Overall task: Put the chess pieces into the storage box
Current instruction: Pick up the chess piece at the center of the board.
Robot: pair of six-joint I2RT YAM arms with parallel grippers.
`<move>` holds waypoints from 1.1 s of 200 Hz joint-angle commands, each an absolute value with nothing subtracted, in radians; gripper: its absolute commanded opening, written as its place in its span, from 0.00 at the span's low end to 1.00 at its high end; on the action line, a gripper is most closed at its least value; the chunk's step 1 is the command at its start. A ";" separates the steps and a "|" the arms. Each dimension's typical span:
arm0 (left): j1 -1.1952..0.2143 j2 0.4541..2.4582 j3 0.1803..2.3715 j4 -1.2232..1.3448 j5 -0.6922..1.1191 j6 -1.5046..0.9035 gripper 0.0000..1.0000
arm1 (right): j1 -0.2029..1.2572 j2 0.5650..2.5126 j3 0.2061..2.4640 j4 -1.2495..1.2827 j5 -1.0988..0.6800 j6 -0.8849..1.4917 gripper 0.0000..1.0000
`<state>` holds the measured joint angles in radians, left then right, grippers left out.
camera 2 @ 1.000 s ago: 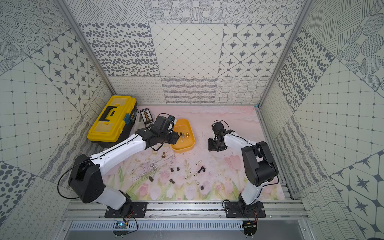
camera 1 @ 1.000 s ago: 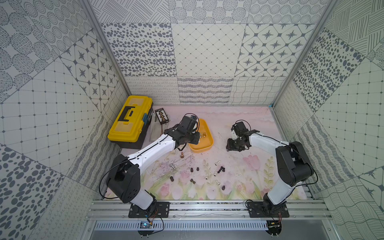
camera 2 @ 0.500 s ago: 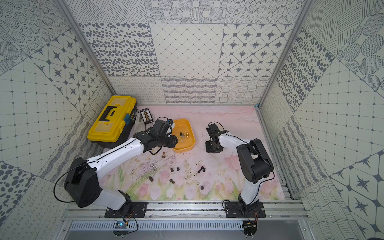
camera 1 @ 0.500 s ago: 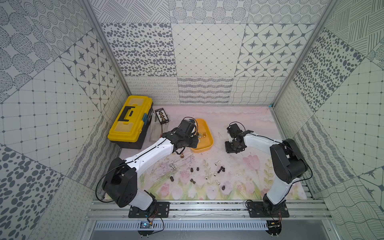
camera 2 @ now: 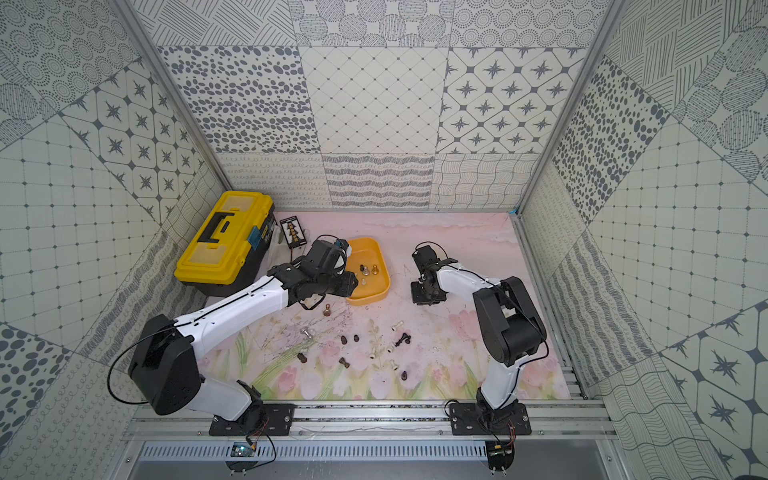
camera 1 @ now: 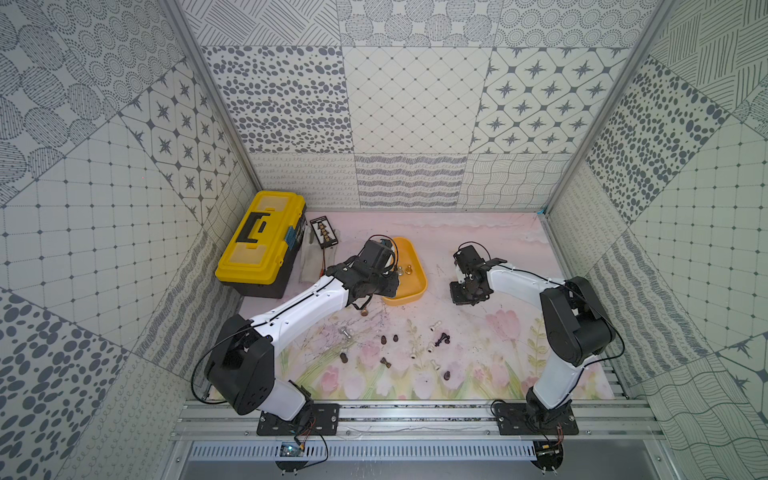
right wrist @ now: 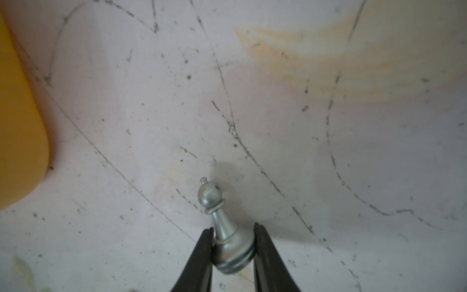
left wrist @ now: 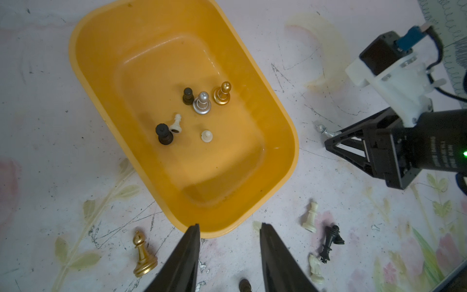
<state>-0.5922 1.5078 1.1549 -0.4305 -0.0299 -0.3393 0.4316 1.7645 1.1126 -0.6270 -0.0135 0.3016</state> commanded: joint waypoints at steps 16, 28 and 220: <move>-0.621 1.509 1.189 -0.394 0.046 -0.346 0.45 | 0.436 1.574 1.119 -0.615 -0.056 0.338 0.19; -0.632 1.523 1.209 -0.382 0.084 -0.364 0.45 | 0.435 1.499 1.089 -0.573 -0.106 0.357 0.19; -0.732 1.442 1.161 -0.165 0.247 -0.506 0.44 | 0.496 1.134 0.736 -0.015 -0.513 0.491 0.15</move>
<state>-0.7269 1.4563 1.1572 -0.1951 0.2829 -0.4969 0.4797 1.1736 0.7528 -0.0643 -0.5026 0.4927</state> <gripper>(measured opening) 0.445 0.293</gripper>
